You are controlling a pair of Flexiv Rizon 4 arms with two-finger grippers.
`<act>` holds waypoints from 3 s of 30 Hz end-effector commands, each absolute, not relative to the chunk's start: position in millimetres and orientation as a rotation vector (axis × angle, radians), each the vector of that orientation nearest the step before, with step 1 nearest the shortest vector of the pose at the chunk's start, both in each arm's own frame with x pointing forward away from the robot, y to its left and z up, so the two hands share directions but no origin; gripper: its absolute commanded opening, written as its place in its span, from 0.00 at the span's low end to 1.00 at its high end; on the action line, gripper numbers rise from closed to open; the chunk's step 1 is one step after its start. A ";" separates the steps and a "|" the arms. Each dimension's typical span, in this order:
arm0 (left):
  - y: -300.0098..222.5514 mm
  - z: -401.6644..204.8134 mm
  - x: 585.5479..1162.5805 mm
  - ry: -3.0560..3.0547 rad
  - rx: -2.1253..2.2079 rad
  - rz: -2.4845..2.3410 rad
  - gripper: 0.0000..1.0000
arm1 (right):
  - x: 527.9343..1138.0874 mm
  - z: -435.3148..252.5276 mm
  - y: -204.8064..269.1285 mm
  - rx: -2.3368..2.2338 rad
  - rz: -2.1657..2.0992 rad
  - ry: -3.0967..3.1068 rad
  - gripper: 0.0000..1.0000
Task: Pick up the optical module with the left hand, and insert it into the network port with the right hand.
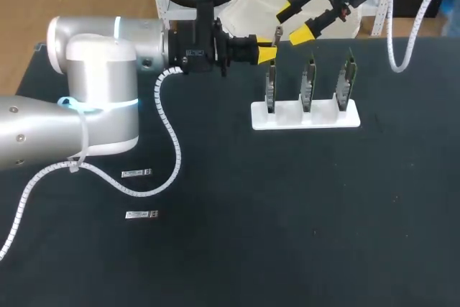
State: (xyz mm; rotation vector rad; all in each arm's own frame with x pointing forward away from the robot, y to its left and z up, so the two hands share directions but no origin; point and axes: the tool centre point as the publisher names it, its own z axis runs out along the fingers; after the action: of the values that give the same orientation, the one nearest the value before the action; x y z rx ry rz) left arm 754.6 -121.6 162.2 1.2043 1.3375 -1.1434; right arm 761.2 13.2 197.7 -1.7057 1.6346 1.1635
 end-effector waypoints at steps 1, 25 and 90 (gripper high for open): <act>-121.8 162.1 752.4 1.338 1.197 -1.136 0.00 | 743.9 196.1 14.9 -1.633 1.059 1.662 1.00; -121.8 162.1 752.4 1.338 1.197 -1.136 0.00 | 735.9 194.3 21.5 -1.537 0.949 1.697 1.00; -121.8 162.1 752.4 1.338 1.197 -1.136 1.00 | 743.8 188.2 28.8 -1.611 1.000 1.668 0.00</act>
State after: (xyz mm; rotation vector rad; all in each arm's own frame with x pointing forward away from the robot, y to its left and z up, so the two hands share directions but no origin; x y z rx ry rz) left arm 751.4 -121.3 161.7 1.2041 1.3386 -1.1426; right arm 747.5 29.0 189.1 -1.6128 1.6686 1.0017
